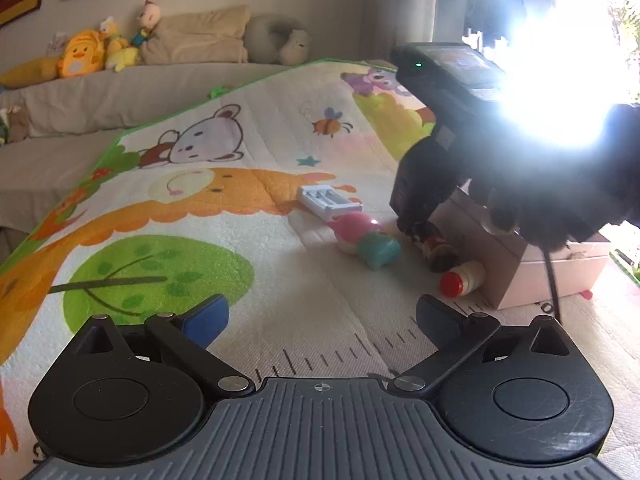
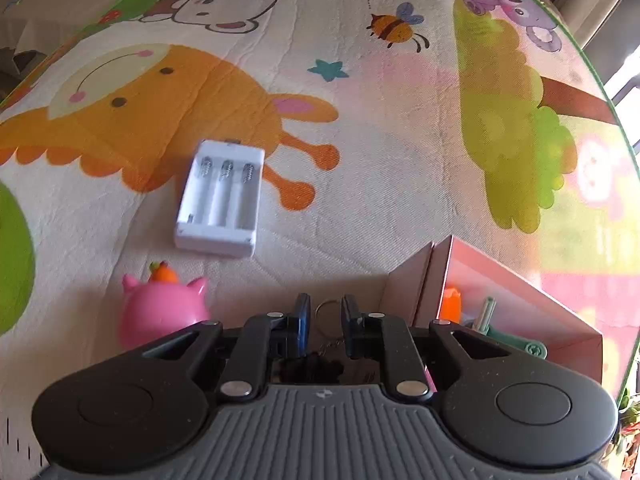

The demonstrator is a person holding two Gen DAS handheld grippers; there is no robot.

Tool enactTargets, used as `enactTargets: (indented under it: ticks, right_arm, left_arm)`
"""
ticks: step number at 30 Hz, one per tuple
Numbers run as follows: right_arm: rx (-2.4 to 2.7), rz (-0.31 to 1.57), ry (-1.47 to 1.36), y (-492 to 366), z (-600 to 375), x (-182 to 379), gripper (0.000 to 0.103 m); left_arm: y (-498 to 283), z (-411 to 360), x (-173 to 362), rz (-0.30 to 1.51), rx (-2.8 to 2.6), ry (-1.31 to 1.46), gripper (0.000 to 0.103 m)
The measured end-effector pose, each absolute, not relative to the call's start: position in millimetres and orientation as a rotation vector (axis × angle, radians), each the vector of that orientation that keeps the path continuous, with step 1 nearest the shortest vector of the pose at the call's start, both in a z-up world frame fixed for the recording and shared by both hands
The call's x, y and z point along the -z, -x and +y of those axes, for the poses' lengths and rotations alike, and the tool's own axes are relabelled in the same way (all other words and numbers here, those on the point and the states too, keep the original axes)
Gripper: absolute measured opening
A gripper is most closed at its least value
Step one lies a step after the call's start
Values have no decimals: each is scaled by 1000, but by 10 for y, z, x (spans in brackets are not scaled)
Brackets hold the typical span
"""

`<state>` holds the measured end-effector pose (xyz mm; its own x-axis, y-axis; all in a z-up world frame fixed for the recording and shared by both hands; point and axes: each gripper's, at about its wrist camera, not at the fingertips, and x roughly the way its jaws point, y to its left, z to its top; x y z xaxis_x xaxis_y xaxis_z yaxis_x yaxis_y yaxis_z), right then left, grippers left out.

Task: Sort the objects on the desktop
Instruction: 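Grasp the keychain with the right tool and drop it into the box, then grasp the doll figure with the left tool while the right tool grasps the white bottle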

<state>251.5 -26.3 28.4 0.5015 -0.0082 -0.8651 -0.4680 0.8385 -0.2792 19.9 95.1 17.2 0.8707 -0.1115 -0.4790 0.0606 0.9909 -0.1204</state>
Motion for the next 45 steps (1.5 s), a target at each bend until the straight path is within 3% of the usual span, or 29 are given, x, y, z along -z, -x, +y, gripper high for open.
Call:
enactTargets:
  ticks: [9,12,14,16,18,19,24,29,35,45]
  right_arm:
    - [-554,1125,488,-1525,-575,-474,16]
    - [-608,1027,446,-1162,-853,-699,17]
    - [-594,897,462,-879,-1089,-850,26]
    - [-564,823,449,-687,-1306,-919,49]
    - [-567,800,405,-517,-1514,-895,67]
    - [-581,804,386,-435,-1584,-848,69]
    - [-658,875,299,-104,-1782,-465,69]
    - [-519,753,361,2,-1883,-286,68]
    - [-318,759,154,-256,-2361,-222,69]
    - [-238,702,-65,-264,-2720,-82,90]
  left_arm:
    - [-186,917,-177,507,64,88,103]
    - [-172,888,-181,507,47,71,103]
    - [-175,860,-183,511,34,57,103]
    - [-180,828,-186,517,18,33,103]
    - [-177,798,-190,529,5,15,103]
    - [-178,786,-192,537,-1,12,103]
    - [-144,673,-218,588,9,-3,103]
    - [-80,461,-314,588,58,-63,103]
    - [-78,20,-319,613,209,-118,103]
    - [-134,-497,-126,610,244,-385,103]
